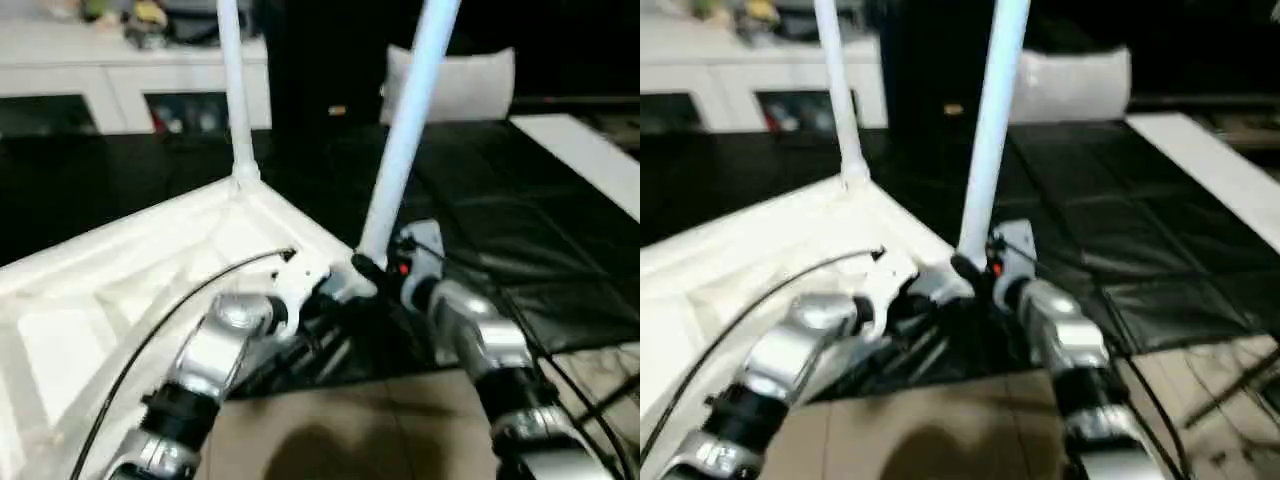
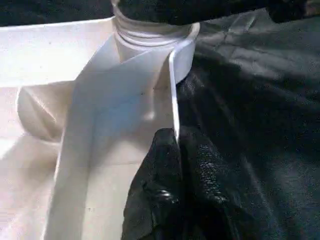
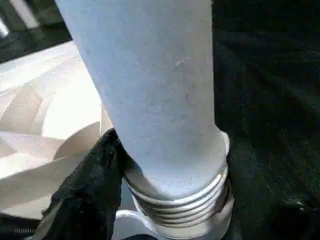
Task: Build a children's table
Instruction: Rotate leg to tighten
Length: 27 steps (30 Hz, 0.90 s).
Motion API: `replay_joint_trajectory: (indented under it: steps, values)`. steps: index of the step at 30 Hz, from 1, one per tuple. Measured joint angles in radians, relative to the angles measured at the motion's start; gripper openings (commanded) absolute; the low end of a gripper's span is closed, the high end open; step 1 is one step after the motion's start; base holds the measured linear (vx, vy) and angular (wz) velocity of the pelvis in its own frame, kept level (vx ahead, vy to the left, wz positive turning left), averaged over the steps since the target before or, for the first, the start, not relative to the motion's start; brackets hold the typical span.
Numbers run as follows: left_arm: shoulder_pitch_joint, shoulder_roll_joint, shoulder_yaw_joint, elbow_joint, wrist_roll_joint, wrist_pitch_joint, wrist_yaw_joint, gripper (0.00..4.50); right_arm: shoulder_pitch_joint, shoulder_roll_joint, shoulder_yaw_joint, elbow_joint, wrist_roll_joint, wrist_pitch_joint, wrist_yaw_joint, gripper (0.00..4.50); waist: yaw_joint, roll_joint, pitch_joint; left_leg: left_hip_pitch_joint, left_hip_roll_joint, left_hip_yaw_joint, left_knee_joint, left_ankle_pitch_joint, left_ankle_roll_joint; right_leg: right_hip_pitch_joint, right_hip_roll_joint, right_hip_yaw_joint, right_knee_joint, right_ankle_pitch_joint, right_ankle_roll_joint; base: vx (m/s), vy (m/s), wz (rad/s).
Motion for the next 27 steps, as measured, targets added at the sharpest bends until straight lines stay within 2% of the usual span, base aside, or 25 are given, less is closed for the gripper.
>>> replay_joint_trajectory:
  steps: [1, 2, 3, 4, 5, 6, 7, 8, 9, 10, 11, 12, 13, 16, 20, 23, 25, 27]
  values:
    - [-0.006, 0.003, -0.010, -0.001, 0.002, -0.001, 0.000, 0.00, 0.011, 0.011, -0.019, 0.010, 0.009, -0.007, -0.001, 3.36, 0.007, 0.010, 0.006, -0.003, 0.007, 0.000, -0.009, -0.001, -0.002, 0.003, 0.003, 0.003, 0.020, -0.023, 0.007, 0.000, 0.000, 0.00]
    - [-0.007, 0.009, -0.018, -0.001, 0.004, -0.003, 0.000, 0.00, 0.016, 0.011, -0.023, 0.010, 0.012, -0.010, 0.000, 3.43, 0.010, -0.006, 0.005, 0.000, 0.005, 0.015, -0.011, -0.001, -0.002, 0.000, 0.003, 0.046, 0.048, -0.030, 0.000, 0.000, 0.000, 0.00]
    - [-0.012, 0.019, -0.030, -0.001, 0.005, -0.007, -0.001, 0.00, 0.016, 0.008, -0.027, 0.011, 0.013, -0.009, 0.003, 3.58, 0.013, -0.025, 0.004, 0.009, -0.001, 0.029, -0.010, 0.000, -0.002, -0.003, 0.001, 0.072, 0.059, -0.012, -0.004, 0.027, -0.069, 0.23]
    - [-0.012, 0.026, -0.036, 0.000, 0.006, -0.010, -0.001, 0.00, 0.018, 0.006, -0.028, 0.018, 0.015, -0.016, 0.006, 3.72, 0.027, -0.042, 0.005, 0.024, -0.014, 0.030, -0.012, 0.000, -0.003, -0.010, 0.001, 0.093, 0.064, 0.007, 0.002, 0.059, -0.103, 0.13]
    - [-0.015, 0.031, -0.039, 0.000, 0.006, -0.011, -0.001, 0.00, 0.017, 0.001, -0.027, 0.024, 0.015, -0.024, 0.010, 3.77, 0.030, -0.042, 0.003, 0.028, -0.015, 0.030, -0.013, -0.001, -0.004, -0.010, 0.001, 0.092, 0.061, 0.007, 0.002, 0.059, -0.103, 0.13]
    - [-0.018, 0.035, -0.039, 0.000, 0.006, -0.014, -0.003, 0.00, 0.017, -0.007, -0.027, 0.026, 0.016, -0.030, 0.019, 3.77, 0.039, -0.034, 0.005, 0.022, -0.014, 0.025, -0.014, -0.001, -0.003, -0.014, 0.000, 0.084, 0.055, 0.007, 0.002, 0.030, -0.051, -0.09]
    - [-0.025, 0.039, -0.042, 0.000, 0.004, -0.020, -0.016, 0.00, 0.026, -0.017, -0.023, 0.028, 0.015, -0.033, 0.037, 3.81, 0.051, -0.024, 0.004, 0.009, -0.015, 0.018, -0.020, 0.000, -0.004, -0.015, -0.001, 0.073, 0.044, 0.007, 0.002, 0.081, 0.010, -0.21]
    - [-0.033, 0.043, -0.043, 0.002, 0.001, -0.027, -0.029, 0.00, 0.043, -0.028, -0.020, 0.019, 0.015, -0.043, 0.056, 3.99, 0.057, -0.013, -0.002, -0.002, -0.015, 0.015, -0.033, 0.016, -0.011, -0.020, -0.001, 0.070, 0.040, 0.008, 0.001, 0.081, 0.010, -0.21]
    - [-0.039, 0.047, -0.044, 0.003, -0.004, -0.035, -0.042, 0.00, 0.058, -0.041, -0.020, 0.005, 0.022, -0.052, 0.083, 4.13, 0.060, -0.013, -0.003, -0.009, -0.013, 0.015, -0.042, 0.041, -0.012, -0.026, 0.001, 0.068, 0.037, 0.013, 0.000, 0.089, 0.007, 0.05]
    - [-0.049, 0.052, -0.046, 0.010, -0.010, -0.052, -0.059, 0.00, 0.066, -0.062, -0.018, -0.012, 0.022, -0.054, 0.114, 4.20, 0.069, -0.015, -0.006, -0.011, -0.007, 0.023, -0.047, 0.077, -0.014, -0.033, 0.004, 0.074, 0.036, 0.044, -0.011, 0.030, -0.017, 0.24]
    - [-0.058, 0.055, -0.051, 0.020, -0.012, -0.063, -0.069, 0.00, 0.072, -0.076, -0.018, -0.024, 0.022, -0.054, 0.135, 4.24, 0.073, -0.018, -0.005, -0.013, -0.006, 0.031, -0.043, 0.079, -0.012, -0.036, 0.008, 0.087, 0.039, 0.061, -0.012, 0.030, -0.017, 0.24]
    - [-0.064, 0.066, -0.059, 0.028, -0.013, -0.079, -0.084, 0.00, 0.089, -0.094, -0.013, -0.049, 0.021, -0.056, 0.166, 4.30, 0.076, -0.018, -0.005, -0.017, -0.006, 0.034, -0.048, 0.078, -0.012, -0.037, 0.012, 0.095, 0.036, 0.060, -0.010, 0.000, 0.000, 0.00]
    - [-0.073, 0.092, -0.062, 0.034, -0.014, -0.097, -0.104, 0.00, 0.109, -0.109, -0.005, -0.071, 0.023, -0.059, 0.204, 4.30, 0.078, -0.017, -0.006, -0.019, -0.005, 0.037, -0.053, 0.079, -0.013, -0.039, 0.013, 0.095, 0.031, 0.058, -0.006, 0.000, 0.000, 0.00]
    - [-0.098, 0.155, -0.070, 0.060, -0.014, -0.149, -0.159, 0.00, 0.164, -0.184, 0.012, -0.117, 0.023, -0.082, 0.305, 4.41, 0.081, -0.015, -0.007, -0.028, -0.002, 0.038, -0.054, 0.079, -0.012, -0.046, 0.014, 0.095, 0.031, 0.061, -0.011, 0.000, 0.000, 0.00]
    - [-0.122, 0.217, -0.088, 0.089, -0.009, -0.215, -0.238, 0.00, 0.179, -0.274, 0.025, -0.182, 0.024, -0.114, 0.430, 4.41, 0.075, -0.012, -0.007, -0.035, -0.001, 0.042, -0.054, 0.081, -0.005, -0.055, 0.014, 0.096, 0.031, 0.060, -0.012, 0.000, 0.000, 0.00]
    - [-0.133, 0.260, -0.107, 0.109, -0.009, -0.278, -0.300, 0.00, 0.178, -0.332, 0.048, -0.236, 0.019, -0.141, 0.504, 4.41, 0.077, -0.011, -0.008, -0.036, 0.001, 0.043, -0.054, 0.081, -0.005, -0.056, 0.016, 0.095, 0.031, 0.060, -0.013, 0.000, 0.000, 0.00]
    - [-0.144, 0.306, -0.130, 0.127, -0.008, -0.354, -0.369, 0.00, 0.177, -0.362, 0.090, -0.250, -0.002, -0.176, 0.560, 4.41, 0.080, -0.011, -0.008, -0.035, 0.002, 0.043, -0.054, 0.081, -0.005, -0.056, 0.017, 0.095, 0.032, 0.060, -0.013, 0.000, 0.000, 0.00]
    - [-0.146, 0.329, -0.138, 0.137, -0.007, -0.392, -0.411, 0.00, 0.177, -0.367, 0.108, -0.250, -0.012, -0.186, 0.592, 4.41, 0.082, -0.009, -0.010, -0.035, 0.002, 0.043, -0.054, 0.081, -0.005, -0.056, 0.017, 0.095, 0.032, 0.060, -0.013, 0.000, 0.000, 0.00]
